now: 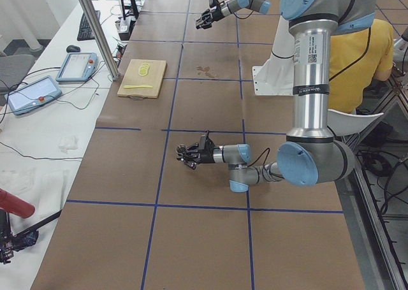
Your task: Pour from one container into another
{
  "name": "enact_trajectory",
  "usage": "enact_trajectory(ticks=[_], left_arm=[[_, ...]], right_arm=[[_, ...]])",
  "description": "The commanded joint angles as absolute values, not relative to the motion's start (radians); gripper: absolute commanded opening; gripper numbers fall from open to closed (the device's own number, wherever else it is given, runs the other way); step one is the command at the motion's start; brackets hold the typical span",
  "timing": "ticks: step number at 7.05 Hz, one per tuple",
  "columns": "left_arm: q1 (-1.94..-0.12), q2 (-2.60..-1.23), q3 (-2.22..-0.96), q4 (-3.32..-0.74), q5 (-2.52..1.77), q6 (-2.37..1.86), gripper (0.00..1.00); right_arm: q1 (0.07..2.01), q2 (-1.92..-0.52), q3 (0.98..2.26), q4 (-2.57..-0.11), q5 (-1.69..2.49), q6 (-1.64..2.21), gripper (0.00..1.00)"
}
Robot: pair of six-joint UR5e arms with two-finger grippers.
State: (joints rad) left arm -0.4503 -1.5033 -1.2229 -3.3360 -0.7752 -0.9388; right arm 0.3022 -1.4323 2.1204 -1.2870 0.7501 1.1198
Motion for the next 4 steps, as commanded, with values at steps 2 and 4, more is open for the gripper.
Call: enact_trajectory(ticks=[2,4], left_arm=[[-0.448,-1.503,-1.218,-3.335,-0.775,-0.939,0.17],[-0.446,-1.503,-1.216,-3.335,-0.775,-0.939,0.25]], right_arm=[[0.302,-1.433,2.12,-1.287,0.75,1.12,0.0],[0.301,-1.431,2.12,-1.287,0.75,1.12,0.0]])
